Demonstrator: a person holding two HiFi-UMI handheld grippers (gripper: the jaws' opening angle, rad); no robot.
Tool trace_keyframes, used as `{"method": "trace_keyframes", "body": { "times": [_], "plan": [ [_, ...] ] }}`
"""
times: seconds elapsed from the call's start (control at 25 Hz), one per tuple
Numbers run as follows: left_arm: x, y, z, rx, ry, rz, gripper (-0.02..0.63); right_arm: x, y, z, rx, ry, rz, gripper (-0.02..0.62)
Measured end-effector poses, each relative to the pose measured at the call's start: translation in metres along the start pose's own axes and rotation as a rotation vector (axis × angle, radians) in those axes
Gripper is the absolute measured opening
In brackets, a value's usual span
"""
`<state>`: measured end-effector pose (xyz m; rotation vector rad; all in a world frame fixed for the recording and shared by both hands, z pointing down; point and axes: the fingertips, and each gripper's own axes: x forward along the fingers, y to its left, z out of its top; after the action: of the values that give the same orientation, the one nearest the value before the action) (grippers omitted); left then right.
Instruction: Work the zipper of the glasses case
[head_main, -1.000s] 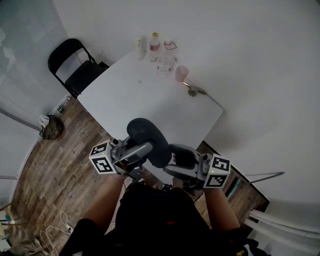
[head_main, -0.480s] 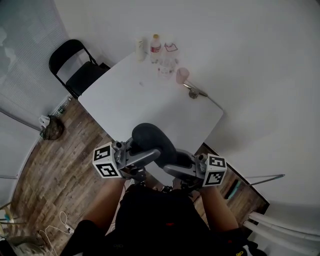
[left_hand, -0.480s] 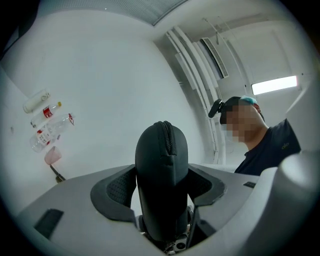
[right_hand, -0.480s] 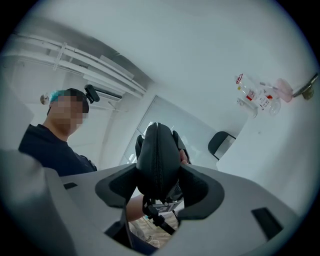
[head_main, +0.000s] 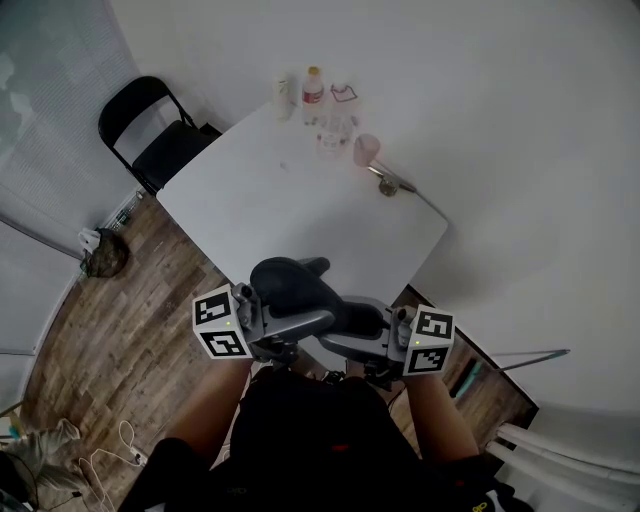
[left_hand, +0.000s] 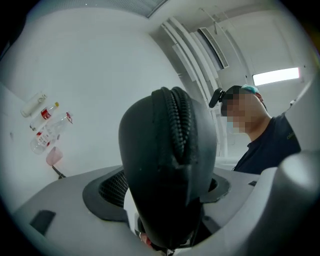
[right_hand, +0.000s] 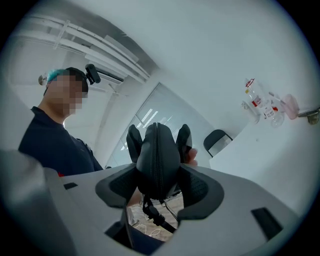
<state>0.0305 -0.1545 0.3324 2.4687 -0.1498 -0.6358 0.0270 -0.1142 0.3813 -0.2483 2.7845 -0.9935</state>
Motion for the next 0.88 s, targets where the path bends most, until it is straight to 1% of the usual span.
{"method": "trace_keyframes", "body": {
  "times": [0.2, 0.36, 0.48, 0.56, 0.68, 0.76, 0.84, 0.88],
  "plan": [
    [-0.001, -0.004, 0.001, -0.046, -0.014, -0.028, 0.364, 0.002, -0.003, -0.005, 0.025, 0.028, -0.008, 0.262],
    [-0.003, 0.006, 0.001, -0.064, -0.044, 0.017, 0.305, 0.003, -0.007, -0.005, 0.003, 0.046, -0.033, 0.262],
    [-0.004, 0.008, 0.004, -0.081, -0.078, 0.052, 0.287, 0.002, -0.004, -0.005, -0.049, 0.048, -0.052, 0.262],
    [-0.008, 0.013, 0.010, -0.104, -0.118, 0.091, 0.283, -0.003, -0.003, -0.005, -0.089, 0.038, -0.078, 0.262],
    [-0.018, 0.032, 0.027, -0.119, -0.181, 0.192, 0.267, -0.014, -0.009, 0.002, -0.136, -0.009, -0.124, 0.262],
    [-0.023, 0.039, 0.038, -0.107, -0.201, 0.255, 0.267, -0.020, -0.016, 0.005, -0.179, -0.041, -0.177, 0.262],
    [-0.024, 0.043, 0.048, -0.112, -0.228, 0.291, 0.267, -0.025, -0.025, 0.004, -0.216, -0.067, -0.248, 0.262],
    [-0.025, 0.045, 0.053, -0.121, -0.246, 0.304, 0.267, -0.027, -0.030, 0.002, -0.219, -0.083, -0.276, 0.262]
  ]
}}
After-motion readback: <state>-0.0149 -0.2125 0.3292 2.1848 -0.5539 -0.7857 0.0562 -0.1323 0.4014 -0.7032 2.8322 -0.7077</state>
